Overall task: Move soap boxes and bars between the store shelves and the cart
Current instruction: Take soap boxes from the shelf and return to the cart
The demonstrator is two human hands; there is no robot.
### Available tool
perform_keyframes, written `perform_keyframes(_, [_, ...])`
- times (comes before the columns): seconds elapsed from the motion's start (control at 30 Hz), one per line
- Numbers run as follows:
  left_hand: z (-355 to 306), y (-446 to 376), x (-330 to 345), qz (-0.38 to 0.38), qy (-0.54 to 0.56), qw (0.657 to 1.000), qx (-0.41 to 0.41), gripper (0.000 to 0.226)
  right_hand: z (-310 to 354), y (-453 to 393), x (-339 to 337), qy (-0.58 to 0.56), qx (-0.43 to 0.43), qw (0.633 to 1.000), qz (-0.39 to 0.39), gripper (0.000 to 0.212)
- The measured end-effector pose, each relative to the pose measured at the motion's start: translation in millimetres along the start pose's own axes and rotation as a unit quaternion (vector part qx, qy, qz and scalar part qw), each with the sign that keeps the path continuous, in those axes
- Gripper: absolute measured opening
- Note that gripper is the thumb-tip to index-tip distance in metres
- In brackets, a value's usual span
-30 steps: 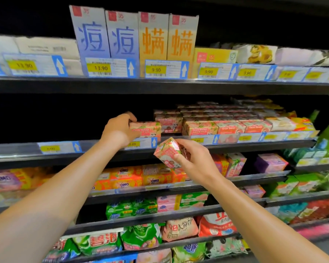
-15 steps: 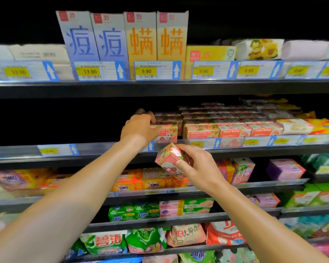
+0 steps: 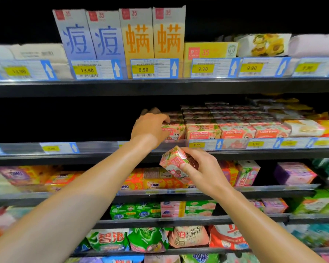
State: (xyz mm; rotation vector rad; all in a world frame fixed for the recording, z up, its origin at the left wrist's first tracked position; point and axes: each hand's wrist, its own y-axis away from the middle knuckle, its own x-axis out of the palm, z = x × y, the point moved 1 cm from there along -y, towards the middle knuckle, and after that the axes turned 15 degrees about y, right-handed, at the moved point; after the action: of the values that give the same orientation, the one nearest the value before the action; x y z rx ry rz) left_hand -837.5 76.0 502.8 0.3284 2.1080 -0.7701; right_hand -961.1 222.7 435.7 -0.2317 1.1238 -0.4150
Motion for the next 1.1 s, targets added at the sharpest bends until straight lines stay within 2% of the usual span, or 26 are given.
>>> perform_keyframes(0.27, [-6, -1, 5, -0.028, -0.019, 0.999, 0.001, 0.026, 0, -1, -2, -0.002, -0.008, 1.000, 0.007, 0.048])
perform_keyframes(0.5, [-3, -7, 7, -0.019, -0.015, 1.000, -0.007, 0.021, -1, 0, -5, 0.003, -0.001, 1.000, 0.012, 0.047])
perform_keyframes(0.83, [0, -14, 9, 0.002, -0.019, 1.000, 0.003, 0.029, 1, 4, -2, -0.005, 0.011, 1.000, 0.007, 0.048])
perform_keyframes(0.9, [-1, -10, 3, 0.014, -0.004, 1.000, -0.003, 0.034, 2, 7, -4, -0.024, 0.022, 0.999, 0.008, 0.050])
perform_keyframes(0.97, [-3, 0, -5, -0.009, 0.032, 0.999, 0.008, 0.037, 4, 8, -8, -0.038, 0.032, 0.999, 0.009, 0.052])
perform_keyframes(1.03, [-7, 19, -14, -0.059, 0.110, 0.990, 0.063, 0.034, 6, 8, -14, -0.046, 0.031, 0.998, -0.002, 0.051])
perform_keyframes(1.1, [-11, 40, -24, -0.032, 0.189, 0.974, 0.122, 0.033, 9, 6, -24, -0.052, 0.021, 0.998, -0.018, 0.050])
